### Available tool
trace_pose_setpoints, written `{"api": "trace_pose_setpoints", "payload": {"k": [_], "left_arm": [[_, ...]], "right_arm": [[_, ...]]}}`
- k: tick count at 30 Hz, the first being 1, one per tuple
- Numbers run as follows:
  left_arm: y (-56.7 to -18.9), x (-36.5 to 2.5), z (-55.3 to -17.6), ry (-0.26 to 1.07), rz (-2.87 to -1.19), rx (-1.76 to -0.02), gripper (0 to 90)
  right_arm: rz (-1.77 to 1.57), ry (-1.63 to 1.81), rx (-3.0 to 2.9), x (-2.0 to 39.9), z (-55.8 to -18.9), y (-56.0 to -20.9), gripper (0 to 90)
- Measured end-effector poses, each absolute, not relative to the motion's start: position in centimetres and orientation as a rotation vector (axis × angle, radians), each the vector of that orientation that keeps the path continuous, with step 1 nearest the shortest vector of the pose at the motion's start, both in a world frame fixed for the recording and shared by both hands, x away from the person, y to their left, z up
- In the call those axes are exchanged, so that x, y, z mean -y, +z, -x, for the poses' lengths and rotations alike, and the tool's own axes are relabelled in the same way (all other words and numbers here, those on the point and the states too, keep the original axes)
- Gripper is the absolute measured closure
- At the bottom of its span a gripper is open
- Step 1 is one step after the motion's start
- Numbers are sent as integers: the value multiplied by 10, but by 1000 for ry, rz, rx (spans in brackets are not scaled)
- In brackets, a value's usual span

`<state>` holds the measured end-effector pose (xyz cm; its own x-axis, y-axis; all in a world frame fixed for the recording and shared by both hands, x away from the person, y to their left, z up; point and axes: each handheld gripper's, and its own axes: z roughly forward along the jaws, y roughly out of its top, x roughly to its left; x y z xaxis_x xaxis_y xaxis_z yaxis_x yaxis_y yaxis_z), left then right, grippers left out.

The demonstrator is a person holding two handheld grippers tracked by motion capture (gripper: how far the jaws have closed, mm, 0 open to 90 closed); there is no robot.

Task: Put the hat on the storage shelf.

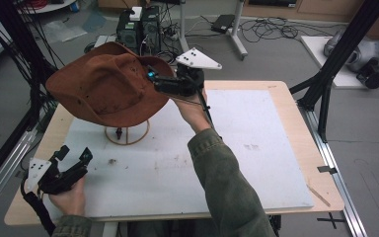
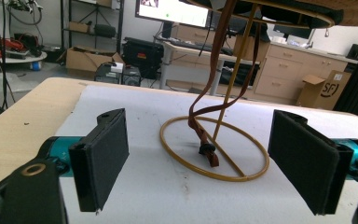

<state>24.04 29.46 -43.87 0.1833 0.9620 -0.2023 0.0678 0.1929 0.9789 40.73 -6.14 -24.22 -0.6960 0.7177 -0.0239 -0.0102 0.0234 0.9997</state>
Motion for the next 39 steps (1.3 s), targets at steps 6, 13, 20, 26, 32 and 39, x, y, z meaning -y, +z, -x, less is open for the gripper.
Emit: {"api": "trace_pose_setpoints", "payload": {"k": [6,13,20,26,32,39], "left_arm": [[-438,-295,-240,909,-1185,-1192,203],[-438,-294,-240,920,-1187,-1192,203],[-437,-295,-239,930,-1192,-1218,204],[-436,-295,-239,929,-1189,-1214,204],[-437,-294,-240,929,-1199,-1213,204],[-437,-293,-240,924,-1205,-1212,203]], "right_arm": [[-765,1703,-1734,86,-405,-254,128],[-793,1699,-1691,111,-397,-266,129],[-817,1647,-1673,140,-384,-282,131],[-866,1629,-1656,165,-379,-295,130],[-896,1608,-1630,186,-374,-302,131],[-906,1565,-1623,210,-362,-313,130]]}}
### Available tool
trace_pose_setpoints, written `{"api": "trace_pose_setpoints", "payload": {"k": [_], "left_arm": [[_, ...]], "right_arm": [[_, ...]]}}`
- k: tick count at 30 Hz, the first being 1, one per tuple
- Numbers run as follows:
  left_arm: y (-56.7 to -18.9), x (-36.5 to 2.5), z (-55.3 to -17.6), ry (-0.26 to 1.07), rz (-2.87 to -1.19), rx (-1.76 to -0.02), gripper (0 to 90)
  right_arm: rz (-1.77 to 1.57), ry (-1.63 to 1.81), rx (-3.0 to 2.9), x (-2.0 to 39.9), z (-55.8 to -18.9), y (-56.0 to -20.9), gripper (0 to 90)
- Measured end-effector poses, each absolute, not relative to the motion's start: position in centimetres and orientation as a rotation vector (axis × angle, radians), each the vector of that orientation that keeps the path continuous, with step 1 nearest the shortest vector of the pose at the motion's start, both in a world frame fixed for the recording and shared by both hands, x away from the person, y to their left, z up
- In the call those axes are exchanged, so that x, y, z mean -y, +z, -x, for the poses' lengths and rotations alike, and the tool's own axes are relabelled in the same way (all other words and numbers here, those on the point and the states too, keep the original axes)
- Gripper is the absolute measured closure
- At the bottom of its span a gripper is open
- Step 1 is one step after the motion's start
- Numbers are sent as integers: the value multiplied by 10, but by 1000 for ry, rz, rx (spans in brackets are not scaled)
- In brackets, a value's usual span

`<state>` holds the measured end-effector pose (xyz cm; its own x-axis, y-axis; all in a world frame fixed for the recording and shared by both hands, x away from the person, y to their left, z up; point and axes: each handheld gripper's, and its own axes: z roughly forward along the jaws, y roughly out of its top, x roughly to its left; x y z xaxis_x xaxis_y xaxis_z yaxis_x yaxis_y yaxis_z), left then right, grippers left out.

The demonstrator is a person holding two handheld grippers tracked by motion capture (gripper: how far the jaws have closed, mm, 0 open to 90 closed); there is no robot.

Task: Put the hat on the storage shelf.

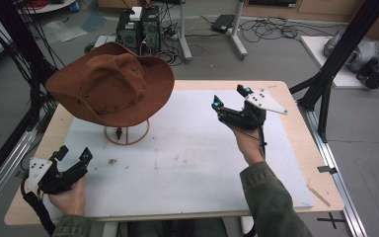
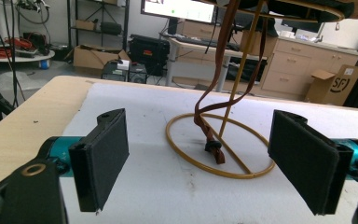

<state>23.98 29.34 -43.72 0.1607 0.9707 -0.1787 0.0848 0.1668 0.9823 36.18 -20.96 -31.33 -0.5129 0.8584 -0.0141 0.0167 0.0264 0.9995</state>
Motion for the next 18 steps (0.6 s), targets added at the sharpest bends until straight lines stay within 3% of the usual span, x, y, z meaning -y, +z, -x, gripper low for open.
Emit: {"api": "trace_pose_setpoints", "payload": {"k": [18], "left_arm": [[-438,-292,-239,924,-1204,-1210,203]], "right_arm": [[-1021,1493,-1560,262,-333,-350,123]]}}
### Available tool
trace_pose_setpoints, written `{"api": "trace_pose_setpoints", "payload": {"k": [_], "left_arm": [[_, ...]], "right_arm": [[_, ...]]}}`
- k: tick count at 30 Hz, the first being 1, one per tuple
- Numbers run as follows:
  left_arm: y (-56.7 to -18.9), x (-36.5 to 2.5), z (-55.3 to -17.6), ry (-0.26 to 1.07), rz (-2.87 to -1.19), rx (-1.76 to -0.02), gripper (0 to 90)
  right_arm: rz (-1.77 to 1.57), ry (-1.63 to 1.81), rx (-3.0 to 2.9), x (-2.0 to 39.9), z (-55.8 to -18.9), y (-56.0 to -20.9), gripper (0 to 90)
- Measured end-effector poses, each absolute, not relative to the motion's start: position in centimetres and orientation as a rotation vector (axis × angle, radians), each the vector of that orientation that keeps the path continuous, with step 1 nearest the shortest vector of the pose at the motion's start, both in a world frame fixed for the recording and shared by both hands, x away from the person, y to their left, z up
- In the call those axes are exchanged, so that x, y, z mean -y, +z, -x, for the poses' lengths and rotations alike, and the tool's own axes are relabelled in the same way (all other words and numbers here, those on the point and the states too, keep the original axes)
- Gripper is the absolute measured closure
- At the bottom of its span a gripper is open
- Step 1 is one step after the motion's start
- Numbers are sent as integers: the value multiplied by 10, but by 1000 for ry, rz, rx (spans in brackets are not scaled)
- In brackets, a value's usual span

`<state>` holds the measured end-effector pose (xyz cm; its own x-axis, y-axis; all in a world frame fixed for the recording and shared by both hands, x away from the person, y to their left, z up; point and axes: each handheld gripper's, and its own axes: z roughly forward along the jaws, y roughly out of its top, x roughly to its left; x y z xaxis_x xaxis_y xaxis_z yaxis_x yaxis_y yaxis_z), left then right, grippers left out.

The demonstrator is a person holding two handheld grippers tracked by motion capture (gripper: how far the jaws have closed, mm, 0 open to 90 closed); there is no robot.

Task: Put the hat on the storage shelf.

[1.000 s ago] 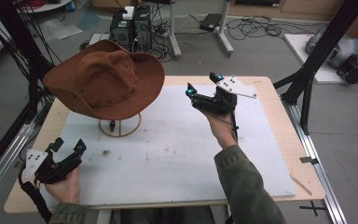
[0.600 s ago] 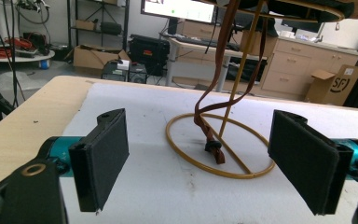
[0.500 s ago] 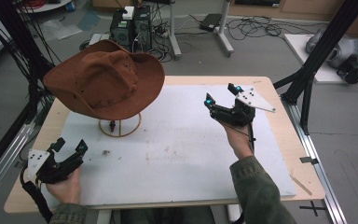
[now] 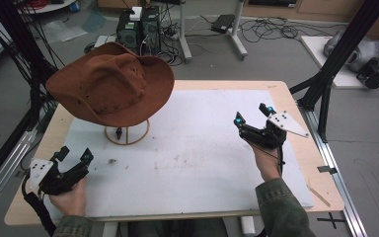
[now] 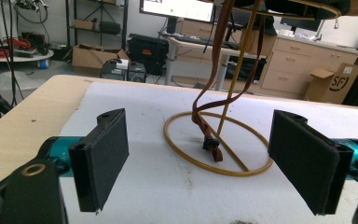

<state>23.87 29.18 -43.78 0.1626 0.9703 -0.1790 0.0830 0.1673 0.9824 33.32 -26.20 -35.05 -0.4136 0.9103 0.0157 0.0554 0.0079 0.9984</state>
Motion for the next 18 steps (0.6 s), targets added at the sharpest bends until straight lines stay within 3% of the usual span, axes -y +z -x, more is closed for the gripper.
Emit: {"api": "trace_pose_setpoints", "payload": {"k": [18], "left_arm": [[-439,-292,-239,936,-1213,-1212,202]], "right_arm": [[-1176,1384,-1515,294,-312,-403,117]]}}
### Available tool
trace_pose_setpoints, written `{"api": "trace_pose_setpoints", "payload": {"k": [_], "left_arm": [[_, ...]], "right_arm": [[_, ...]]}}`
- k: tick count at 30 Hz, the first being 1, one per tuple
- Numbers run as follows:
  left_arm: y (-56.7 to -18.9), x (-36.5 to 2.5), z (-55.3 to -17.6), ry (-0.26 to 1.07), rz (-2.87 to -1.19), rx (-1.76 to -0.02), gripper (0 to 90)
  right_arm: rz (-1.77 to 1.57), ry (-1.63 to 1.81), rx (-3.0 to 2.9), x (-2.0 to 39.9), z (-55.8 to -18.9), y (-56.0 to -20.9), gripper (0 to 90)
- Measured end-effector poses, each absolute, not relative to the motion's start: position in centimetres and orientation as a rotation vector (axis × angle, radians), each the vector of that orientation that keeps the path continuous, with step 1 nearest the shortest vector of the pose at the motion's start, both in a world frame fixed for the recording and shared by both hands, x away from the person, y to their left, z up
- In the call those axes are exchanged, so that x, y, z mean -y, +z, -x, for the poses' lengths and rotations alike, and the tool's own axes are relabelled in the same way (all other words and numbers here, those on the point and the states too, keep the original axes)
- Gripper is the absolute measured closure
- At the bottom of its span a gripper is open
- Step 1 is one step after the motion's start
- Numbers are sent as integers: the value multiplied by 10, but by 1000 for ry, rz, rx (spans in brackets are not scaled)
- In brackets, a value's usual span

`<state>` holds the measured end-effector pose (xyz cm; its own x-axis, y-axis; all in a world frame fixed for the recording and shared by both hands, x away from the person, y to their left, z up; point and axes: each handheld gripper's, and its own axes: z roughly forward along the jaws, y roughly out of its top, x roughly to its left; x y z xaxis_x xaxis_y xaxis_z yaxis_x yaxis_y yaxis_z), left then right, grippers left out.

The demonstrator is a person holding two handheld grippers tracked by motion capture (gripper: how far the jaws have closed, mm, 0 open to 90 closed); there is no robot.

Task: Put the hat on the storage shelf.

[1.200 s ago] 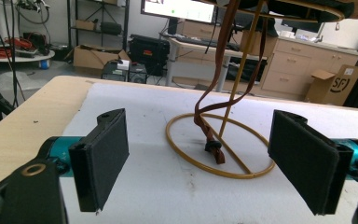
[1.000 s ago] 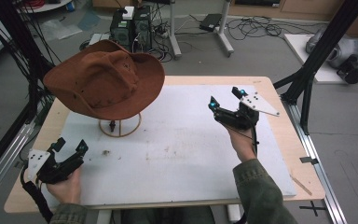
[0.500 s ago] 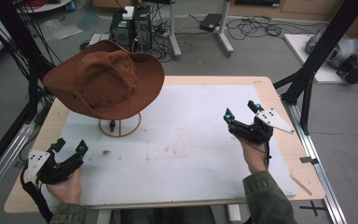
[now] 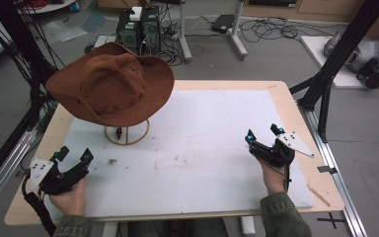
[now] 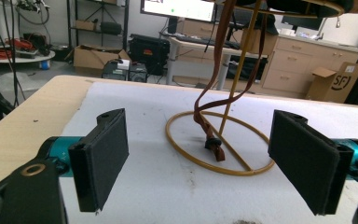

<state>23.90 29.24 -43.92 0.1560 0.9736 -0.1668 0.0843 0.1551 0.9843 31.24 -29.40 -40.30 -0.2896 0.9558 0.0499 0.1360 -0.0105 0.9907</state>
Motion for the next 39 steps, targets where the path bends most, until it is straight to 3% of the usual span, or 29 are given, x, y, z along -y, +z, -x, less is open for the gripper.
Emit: {"api": "trace_pose_setpoints", "payload": {"k": [39], "left_arm": [[-437,-288,-236,941,-1243,-1190,201]], "right_arm": [[-1223,1400,-1499,302,-307,-415,117]]}}
